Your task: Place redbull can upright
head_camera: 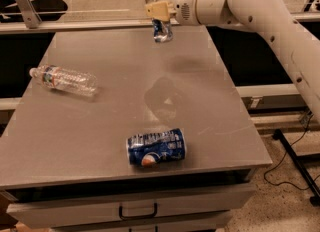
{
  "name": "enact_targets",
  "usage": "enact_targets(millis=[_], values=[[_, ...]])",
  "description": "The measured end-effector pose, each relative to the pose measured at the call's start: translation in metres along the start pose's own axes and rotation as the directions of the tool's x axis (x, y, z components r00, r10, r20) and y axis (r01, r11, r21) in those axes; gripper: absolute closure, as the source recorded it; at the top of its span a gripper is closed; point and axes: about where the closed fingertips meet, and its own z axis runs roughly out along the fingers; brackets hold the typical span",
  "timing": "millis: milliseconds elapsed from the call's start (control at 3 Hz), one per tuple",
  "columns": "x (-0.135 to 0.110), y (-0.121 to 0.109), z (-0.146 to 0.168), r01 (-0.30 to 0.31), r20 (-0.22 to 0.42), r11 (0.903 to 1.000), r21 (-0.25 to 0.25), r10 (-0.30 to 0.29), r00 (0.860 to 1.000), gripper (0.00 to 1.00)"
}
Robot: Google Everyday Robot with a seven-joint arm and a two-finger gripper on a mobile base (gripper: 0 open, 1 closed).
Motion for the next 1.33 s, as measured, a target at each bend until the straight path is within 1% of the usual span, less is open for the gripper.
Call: enact_targets(millis=[333, 667, 1000, 1333], values=[[0.006, -0.002, -0.003, 0.111, 0.026, 0.9926, -0.049, -0.11, 0.994, 1.0], [0.022, -0.009, -0.011, 0.198, 0.056, 0.9768, -0.082, -0.194, 0.979, 1.0], [0.041, -0.016, -0.018, 0.177, 0.126, 0.9785, -0.105, -0.164, 0.978, 1.0], [0.053, -0.022, -0.028, 0.132, 0.207, 0.9824, -0.132, -0.103, 0.973, 1.0]])
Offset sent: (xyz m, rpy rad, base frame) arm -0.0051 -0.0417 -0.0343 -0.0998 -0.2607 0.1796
